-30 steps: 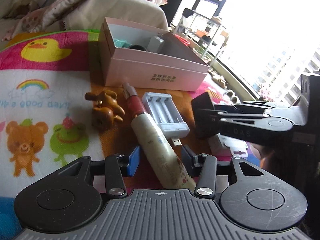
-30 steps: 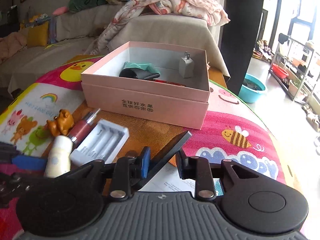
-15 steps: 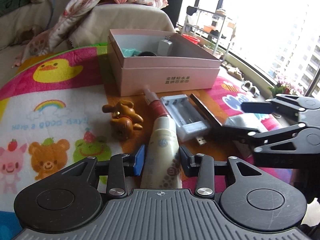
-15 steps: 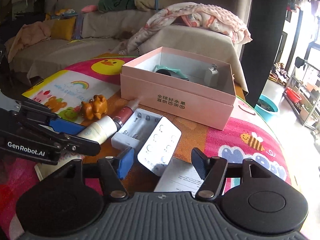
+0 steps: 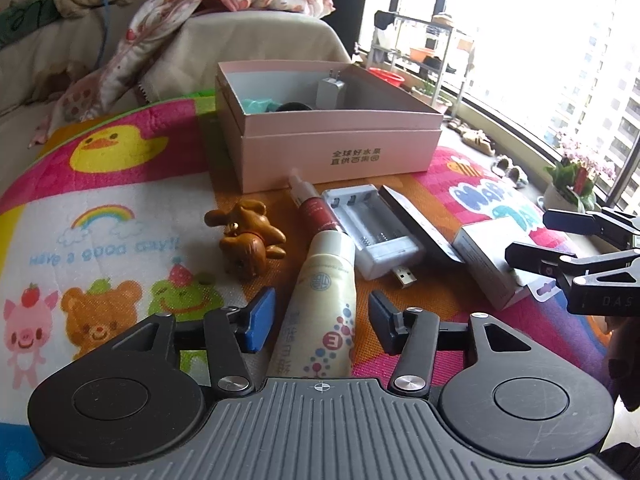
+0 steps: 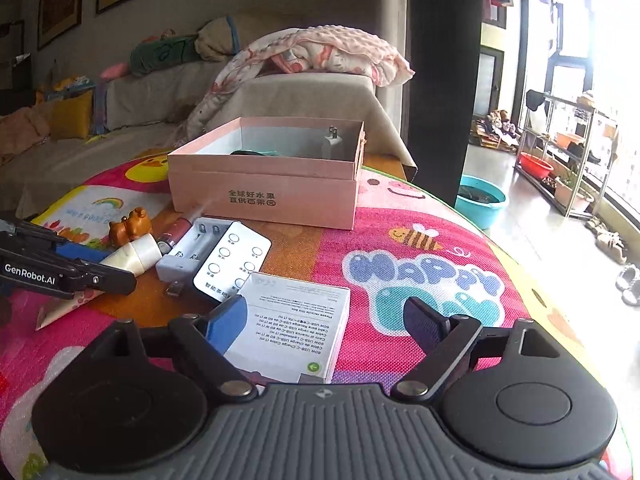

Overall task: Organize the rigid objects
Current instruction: 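Lift the cream tube upright with the left tool while the right tool nudges the white box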

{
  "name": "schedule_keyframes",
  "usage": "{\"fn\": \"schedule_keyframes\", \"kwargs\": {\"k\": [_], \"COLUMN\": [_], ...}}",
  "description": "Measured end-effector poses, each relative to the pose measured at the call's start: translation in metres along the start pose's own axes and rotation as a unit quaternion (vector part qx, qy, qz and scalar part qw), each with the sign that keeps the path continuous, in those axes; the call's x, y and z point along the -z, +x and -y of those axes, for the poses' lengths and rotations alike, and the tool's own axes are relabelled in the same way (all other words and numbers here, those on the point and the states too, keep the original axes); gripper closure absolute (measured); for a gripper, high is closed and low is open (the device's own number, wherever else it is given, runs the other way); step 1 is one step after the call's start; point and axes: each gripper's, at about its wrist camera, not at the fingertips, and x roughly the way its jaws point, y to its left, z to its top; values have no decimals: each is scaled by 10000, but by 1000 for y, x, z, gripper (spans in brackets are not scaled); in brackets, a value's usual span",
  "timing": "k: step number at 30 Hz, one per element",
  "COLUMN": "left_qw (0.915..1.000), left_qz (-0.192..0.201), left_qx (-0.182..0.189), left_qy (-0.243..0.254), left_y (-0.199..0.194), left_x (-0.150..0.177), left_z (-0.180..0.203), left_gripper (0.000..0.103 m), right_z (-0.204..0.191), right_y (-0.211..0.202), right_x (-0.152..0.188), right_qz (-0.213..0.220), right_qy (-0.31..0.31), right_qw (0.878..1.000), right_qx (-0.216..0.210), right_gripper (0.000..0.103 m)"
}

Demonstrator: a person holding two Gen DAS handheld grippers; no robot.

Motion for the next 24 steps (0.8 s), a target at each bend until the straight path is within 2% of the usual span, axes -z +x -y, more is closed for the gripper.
{"fn": "schedule_keyframes", "kwargs": {"k": [3,9,14,16,17,18,19,21,24], "left_qw": [10000,9996,9990,9993,9994,9994,9993,9993,9992], "left_qz": [11,108,206,244,292,328,355,357,338], "left_qx": [65,213,219,144,75,16,-27,113,211], "left_qy": [55,145,343,258,178,139,120,7,-76], "left_y": [2,3,2,1,-1,-3,-7,-15,-28], "left_x": [1,5,10,10,11,12,14,20,32], "left_z": [3,4,7,6,3,1,-3,-12,-21], "left_gripper": [32,21,21,29,40,56,62,69,75], "right_z": [4,5,3,2,1,-1,-5,-14,-36], "right_y": [2,4,3,3,2,1,-1,-4,-4], "right_x": [1,2,2,2,2,1,-1,-8,-27], "right_qz": [-30,-57,-28,-12,14,46,103,197,279], "right_qy": [116,219,174,155,122,72,-1,-164,-462], "right_qw": [9999,9997,9998,9999,9999,10000,9999,9996,9972], "right_qx": [-39,-52,-19,-8,0,-1,-12,-104,-518], "right_gripper": [16,13,13,13,13,13,13,13,13]}}
